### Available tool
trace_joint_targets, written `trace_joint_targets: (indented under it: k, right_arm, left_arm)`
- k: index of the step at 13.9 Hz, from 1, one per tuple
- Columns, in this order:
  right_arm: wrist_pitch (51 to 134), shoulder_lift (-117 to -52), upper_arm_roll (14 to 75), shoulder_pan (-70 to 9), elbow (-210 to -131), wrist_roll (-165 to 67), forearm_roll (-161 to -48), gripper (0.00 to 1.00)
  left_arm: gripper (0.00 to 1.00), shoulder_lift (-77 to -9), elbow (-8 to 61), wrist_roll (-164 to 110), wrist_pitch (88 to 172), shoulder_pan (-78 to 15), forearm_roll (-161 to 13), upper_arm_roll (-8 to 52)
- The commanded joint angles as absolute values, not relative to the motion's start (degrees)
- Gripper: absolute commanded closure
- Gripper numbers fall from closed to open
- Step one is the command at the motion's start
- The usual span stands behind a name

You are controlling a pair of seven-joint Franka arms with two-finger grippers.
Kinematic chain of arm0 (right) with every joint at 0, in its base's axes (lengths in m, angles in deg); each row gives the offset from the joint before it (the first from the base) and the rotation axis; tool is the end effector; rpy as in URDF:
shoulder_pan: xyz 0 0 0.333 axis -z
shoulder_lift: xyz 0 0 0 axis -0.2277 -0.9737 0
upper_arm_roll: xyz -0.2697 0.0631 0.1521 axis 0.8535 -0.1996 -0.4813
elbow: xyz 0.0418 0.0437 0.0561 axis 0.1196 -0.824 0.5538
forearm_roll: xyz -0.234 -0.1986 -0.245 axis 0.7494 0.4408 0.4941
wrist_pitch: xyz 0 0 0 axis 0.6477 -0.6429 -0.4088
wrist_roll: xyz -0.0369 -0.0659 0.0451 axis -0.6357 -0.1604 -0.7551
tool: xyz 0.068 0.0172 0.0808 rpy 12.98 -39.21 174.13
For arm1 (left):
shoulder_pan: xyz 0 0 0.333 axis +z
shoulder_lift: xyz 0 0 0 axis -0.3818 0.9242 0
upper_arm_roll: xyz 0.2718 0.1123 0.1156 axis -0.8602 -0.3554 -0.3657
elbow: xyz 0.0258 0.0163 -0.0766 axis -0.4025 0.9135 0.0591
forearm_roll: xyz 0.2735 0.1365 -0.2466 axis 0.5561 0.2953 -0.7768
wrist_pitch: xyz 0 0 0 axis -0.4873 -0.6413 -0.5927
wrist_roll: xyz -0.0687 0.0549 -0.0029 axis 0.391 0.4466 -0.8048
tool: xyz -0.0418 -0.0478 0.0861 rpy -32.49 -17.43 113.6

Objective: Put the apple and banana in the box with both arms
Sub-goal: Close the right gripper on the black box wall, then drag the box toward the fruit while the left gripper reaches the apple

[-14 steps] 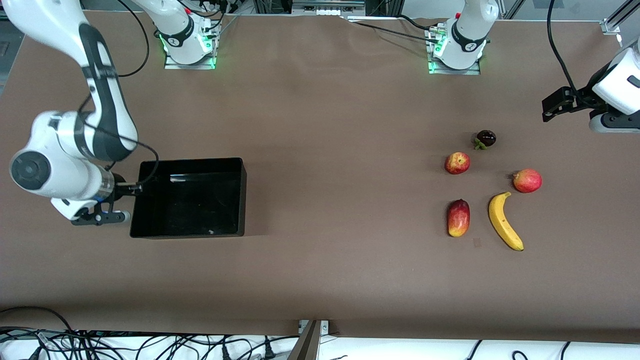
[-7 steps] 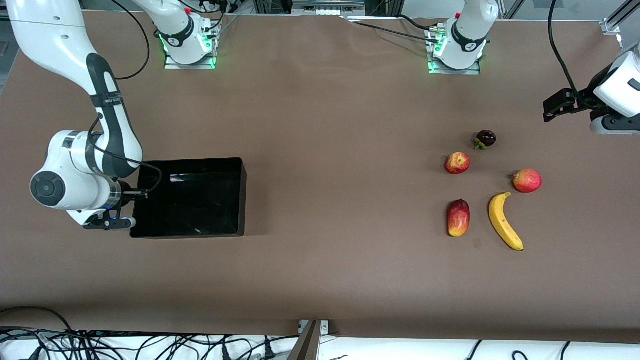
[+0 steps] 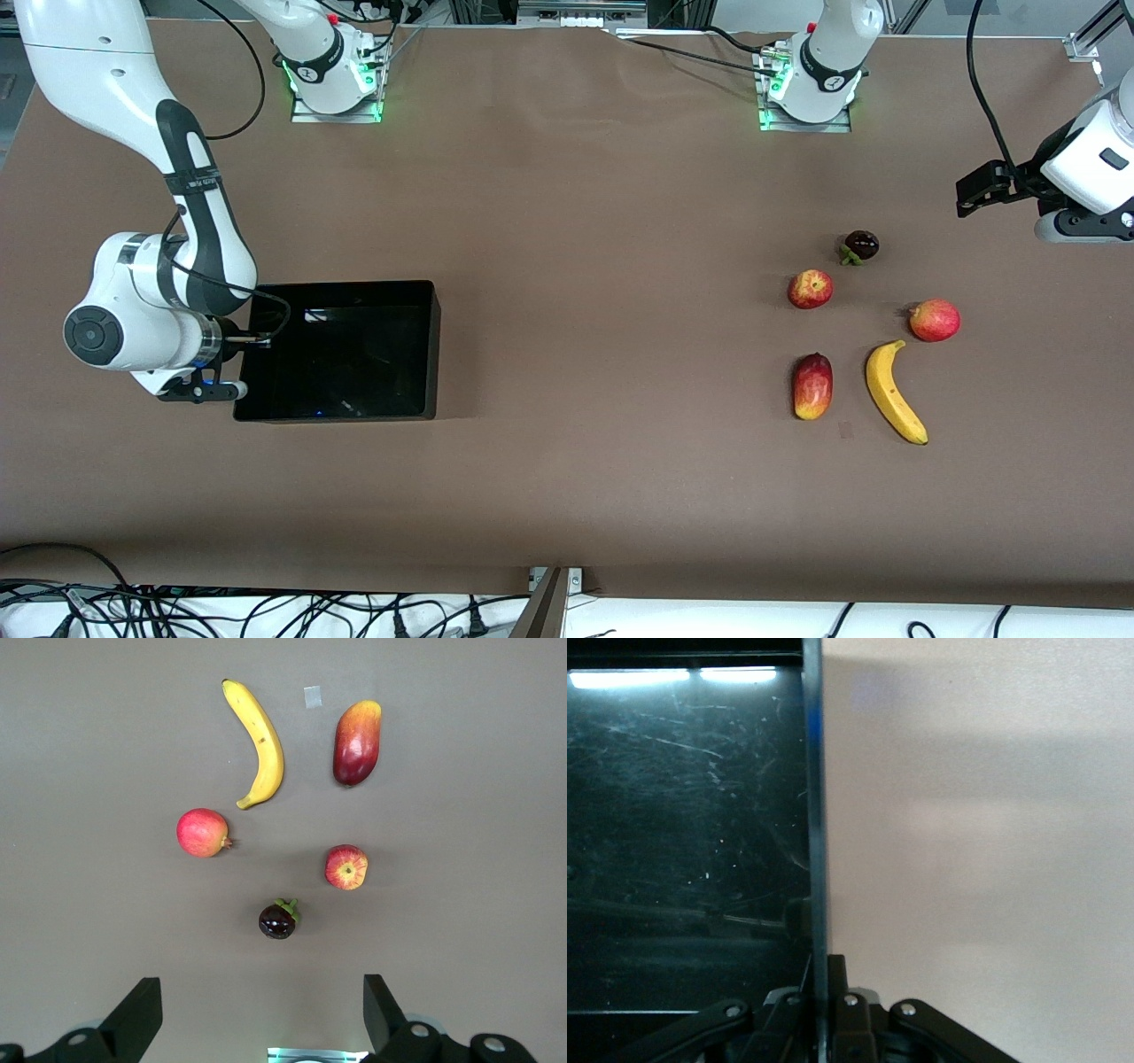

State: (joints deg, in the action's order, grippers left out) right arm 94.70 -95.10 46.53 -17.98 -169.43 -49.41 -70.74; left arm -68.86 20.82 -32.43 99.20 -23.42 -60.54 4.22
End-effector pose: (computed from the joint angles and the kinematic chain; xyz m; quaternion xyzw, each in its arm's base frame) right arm 0.6466 -0.0187 0.2339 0.9929 0.0086 -0.1185 0.0069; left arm 0.5432 -0.0062 0.5946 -0.9975 0.0039 0.0588 0.0391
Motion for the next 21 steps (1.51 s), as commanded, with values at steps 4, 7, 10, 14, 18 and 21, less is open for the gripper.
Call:
trace_joint_targets:
  k: [4,7,10,14,18,21]
  right_arm:
    - [93.15,-90.42,42.54,-18.0,-166.91,-48.87,-71.57,1.0]
    - [88.77,-90.41,34.73,-18.43,-161.55,-52.36,-71.66,1.0]
    - [85.67,-94.36,32.42,-26.22,-154.61,-61.4,-71.66,1.0]
    - [91.63,-99.19,32.42,-40.12,-151.0,-76.18,-74.19,1.0]
    - [93.93,-105.95,32.59,-48.21,-143.44,-84.07,-75.44,1.0]
    - [98.85,-109.12,32.59,-52.26,-142.99,-87.45,-75.44,1.0]
  left_arm:
    - [0.0,-69.87,21.63,-32.8,99.27,-23.67,-61.09,4.34]
    - [0.0,-69.87,21.63,-32.98,98.83,-23.41,-61.09,4.34]
    - [0.0,-69.69,21.63,-32.8,98.57,-23.5,-61.09,4.34]
    - [0.0,-69.34,21.54,-33.24,97.51,-23.41,-61.09,4.34]
    - [0.0,-68.03,21.81,-35.79,96.1,-23.24,-61.09,4.34]
    - [0.0,-66.8,21.81,-35.7,96.36,-23.41,-61.18,4.34]
